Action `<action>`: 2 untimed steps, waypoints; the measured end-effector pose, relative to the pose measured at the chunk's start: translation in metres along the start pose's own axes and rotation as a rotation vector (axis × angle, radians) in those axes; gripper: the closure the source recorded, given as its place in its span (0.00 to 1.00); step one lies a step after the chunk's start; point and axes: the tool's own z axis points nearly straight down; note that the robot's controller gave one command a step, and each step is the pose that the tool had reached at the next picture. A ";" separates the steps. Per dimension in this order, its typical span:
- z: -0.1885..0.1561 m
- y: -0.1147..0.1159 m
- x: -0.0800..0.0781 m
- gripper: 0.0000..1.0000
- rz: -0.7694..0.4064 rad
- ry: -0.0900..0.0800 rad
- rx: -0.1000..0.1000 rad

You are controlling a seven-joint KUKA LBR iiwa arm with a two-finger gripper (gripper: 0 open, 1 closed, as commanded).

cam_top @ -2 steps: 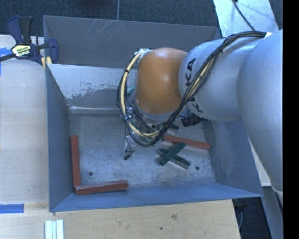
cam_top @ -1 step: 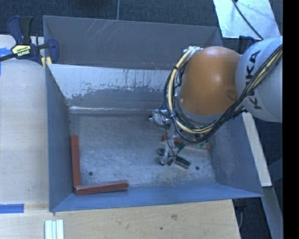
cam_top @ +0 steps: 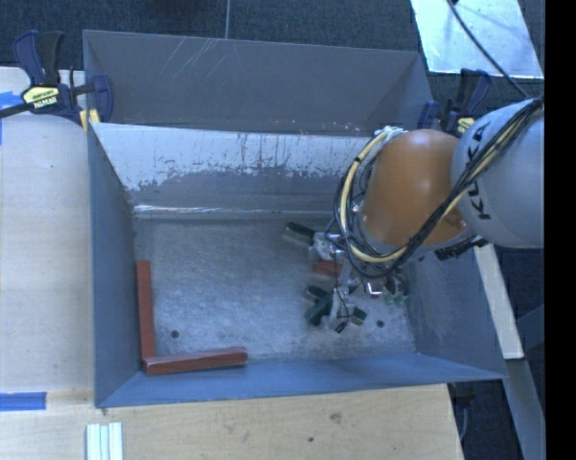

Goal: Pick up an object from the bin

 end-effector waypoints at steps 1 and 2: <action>-0.005 0.003 -0.002 1.00 -0.003 -0.007 -0.002; -0.136 0.000 0.001 1.00 0.016 -0.017 -0.001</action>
Offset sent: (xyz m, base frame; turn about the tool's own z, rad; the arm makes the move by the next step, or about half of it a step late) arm 0.0000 0.0000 0.0000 0.0000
